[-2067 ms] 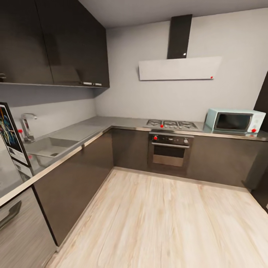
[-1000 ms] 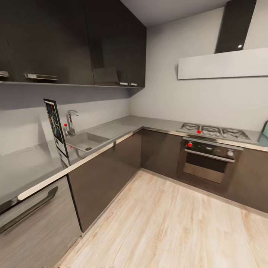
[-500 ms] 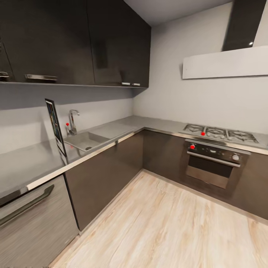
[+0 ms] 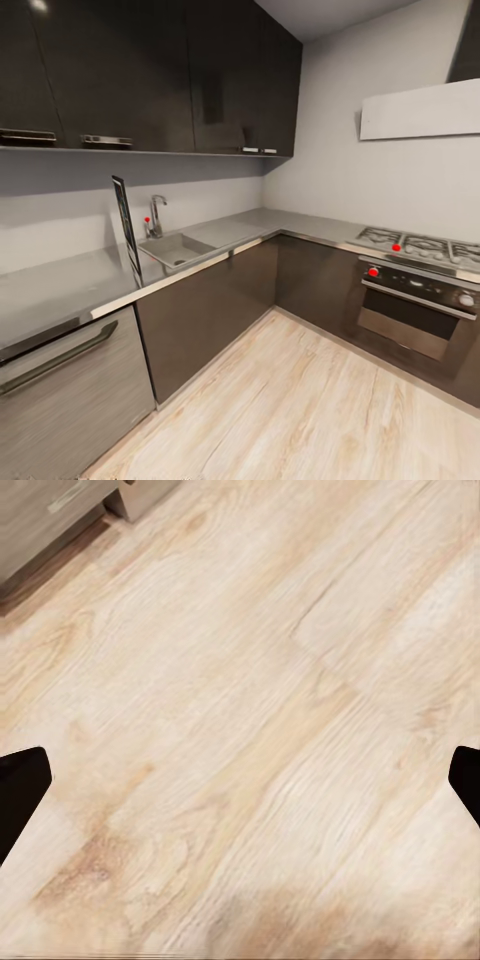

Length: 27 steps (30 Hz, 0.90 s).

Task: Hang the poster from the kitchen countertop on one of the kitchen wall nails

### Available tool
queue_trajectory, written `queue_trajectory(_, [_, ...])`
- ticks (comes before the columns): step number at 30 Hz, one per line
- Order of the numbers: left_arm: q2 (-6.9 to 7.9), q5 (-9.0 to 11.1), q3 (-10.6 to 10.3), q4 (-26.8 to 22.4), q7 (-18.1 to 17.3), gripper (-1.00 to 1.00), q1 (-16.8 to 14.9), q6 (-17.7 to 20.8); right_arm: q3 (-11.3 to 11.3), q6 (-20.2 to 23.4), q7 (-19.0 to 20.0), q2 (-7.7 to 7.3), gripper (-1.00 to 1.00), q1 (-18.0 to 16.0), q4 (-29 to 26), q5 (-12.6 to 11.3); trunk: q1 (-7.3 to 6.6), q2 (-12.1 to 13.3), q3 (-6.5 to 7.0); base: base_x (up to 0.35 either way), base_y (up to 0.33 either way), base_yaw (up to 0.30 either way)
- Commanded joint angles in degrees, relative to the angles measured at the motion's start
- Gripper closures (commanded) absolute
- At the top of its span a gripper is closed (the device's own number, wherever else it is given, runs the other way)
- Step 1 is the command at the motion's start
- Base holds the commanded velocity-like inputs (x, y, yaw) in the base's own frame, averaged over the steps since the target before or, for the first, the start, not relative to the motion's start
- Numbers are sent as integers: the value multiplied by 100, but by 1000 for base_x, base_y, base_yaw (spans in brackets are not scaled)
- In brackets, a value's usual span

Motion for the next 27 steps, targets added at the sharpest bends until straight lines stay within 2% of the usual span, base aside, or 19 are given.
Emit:
queue_trajectory(1, [0,-5,3,-6,0,-100,2,-10,6,-19,-4,0,-100,-5,33,0,0,-3,-5,3,-11,288])
queue_trajectory(27, [0,-4,4,-6,0,-100,2,-10,7,-24,0,-7,-100,-7,82,14,0,-3,-5,0,-1,289])
